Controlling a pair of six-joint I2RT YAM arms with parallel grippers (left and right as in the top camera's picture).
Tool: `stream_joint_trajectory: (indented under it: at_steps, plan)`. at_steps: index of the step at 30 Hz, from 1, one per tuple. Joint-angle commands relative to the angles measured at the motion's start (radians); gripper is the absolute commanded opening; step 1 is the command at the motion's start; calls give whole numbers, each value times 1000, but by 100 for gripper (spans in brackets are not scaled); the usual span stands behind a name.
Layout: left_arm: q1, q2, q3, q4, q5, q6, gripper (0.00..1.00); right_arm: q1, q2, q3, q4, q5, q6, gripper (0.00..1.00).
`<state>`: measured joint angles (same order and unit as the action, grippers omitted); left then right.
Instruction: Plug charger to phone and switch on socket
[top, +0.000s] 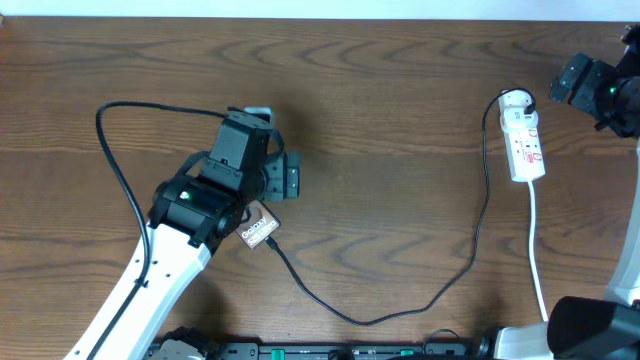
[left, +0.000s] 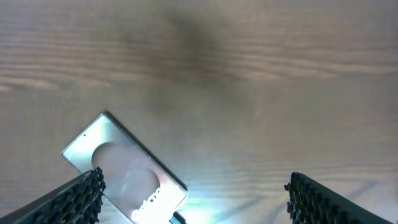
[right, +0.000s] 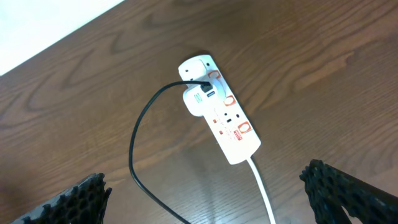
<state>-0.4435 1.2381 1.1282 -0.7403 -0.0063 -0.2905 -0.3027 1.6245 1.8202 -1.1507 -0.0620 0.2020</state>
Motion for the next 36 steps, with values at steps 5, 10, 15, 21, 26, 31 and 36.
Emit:
stream_joint_trajectory:
  at_steps: [5,10,15,21,26,31,36]
  plan:
    - [-2,-42,-64,47,-14,10,92,2,-8,6,-2,11,11,99]
    - [-2,-129,-220,230,-13,9,92,2,-8,6,-2,11,11,99]
    - [-2,-268,-462,480,-14,10,92,2,-8,6,-2,11,11,99]
    - [13,-480,-755,868,-14,10,92,2,-8,6,-2,11,11,99]
    - [56,-656,-925,1108,-14,16,92,2,-8,6,-2,11,11,99]
    - [120,-764,-996,1142,-13,71,92,2,-8,6,-2,11,11,99]
    - [208,-814,-1027,1142,-13,107,92,2,-8,6,-2,11,11,99]
